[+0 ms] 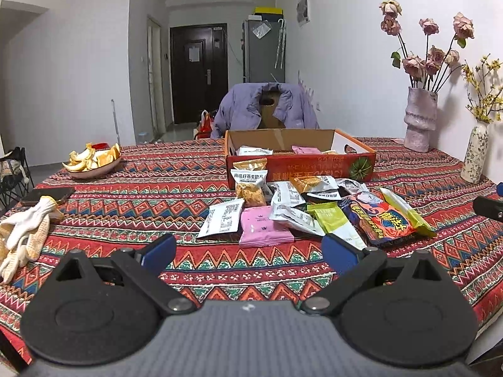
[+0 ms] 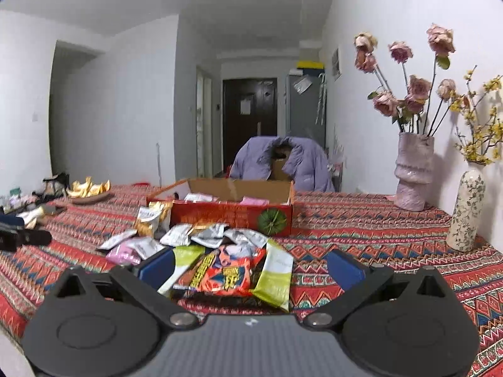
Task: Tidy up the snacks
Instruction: 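Withdraw both tools from the box back toward the snack pile, then grasp a white printed packet with the left tool while the right tool grasps another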
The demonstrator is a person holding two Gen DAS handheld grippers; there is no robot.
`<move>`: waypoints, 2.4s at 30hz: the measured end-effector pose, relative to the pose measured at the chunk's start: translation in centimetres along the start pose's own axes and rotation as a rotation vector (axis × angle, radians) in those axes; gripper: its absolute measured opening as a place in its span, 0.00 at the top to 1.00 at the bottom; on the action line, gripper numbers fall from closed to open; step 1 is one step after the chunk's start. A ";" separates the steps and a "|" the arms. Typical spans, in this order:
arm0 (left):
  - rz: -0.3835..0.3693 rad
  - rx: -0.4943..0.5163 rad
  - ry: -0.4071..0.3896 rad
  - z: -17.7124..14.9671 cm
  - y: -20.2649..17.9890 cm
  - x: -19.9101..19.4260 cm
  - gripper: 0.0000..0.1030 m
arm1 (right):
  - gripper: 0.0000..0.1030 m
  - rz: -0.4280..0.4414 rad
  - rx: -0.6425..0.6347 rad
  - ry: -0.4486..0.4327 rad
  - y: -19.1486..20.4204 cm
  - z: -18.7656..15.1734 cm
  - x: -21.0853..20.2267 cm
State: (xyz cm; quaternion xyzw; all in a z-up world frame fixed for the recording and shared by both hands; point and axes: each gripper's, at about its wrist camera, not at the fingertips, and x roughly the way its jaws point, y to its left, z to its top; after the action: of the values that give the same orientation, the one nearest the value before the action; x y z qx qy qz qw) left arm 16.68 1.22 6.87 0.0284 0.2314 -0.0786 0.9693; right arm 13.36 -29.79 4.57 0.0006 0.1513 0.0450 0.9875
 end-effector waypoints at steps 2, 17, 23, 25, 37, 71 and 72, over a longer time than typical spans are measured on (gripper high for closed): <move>-0.015 -0.004 0.013 0.0 0.5 0.9 0.02 | 0.00 0.014 -0.011 -0.003 0.1 0.0 0.2; -0.055 -0.102 0.181 1.8 5.4 13.6 0.23 | 0.19 0.265 -0.039 0.204 4.3 0.5 10.6; -0.121 -0.148 0.220 2.5 7.0 19.1 0.22 | 0.30 0.345 -0.138 0.281 8.1 1.9 16.8; -0.146 -0.180 0.243 2.1 7.6 20.4 0.22 | 0.31 0.388 -0.156 0.302 9.1 2.2 18.6; -0.264 -0.259 0.245 1.8 8.9 21.0 0.46 | 0.39 0.551 -0.134 0.442 11.0 2.0 28.1; -0.288 -0.113 0.083 3.9 -0.7 5.6 0.60 | 0.57 0.353 0.029 0.191 4.5 3.7 9.5; -0.295 -0.108 0.083 4.0 -1.1 5.6 0.60 | 0.57 0.342 0.040 0.187 3.9 3.7 9.2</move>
State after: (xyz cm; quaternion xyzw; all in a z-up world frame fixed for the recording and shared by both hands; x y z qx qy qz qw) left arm 23.21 -0.99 7.84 -0.0547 0.2768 -0.2061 0.9370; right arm 22.85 -25.02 5.38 0.0417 0.2412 0.2089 0.9468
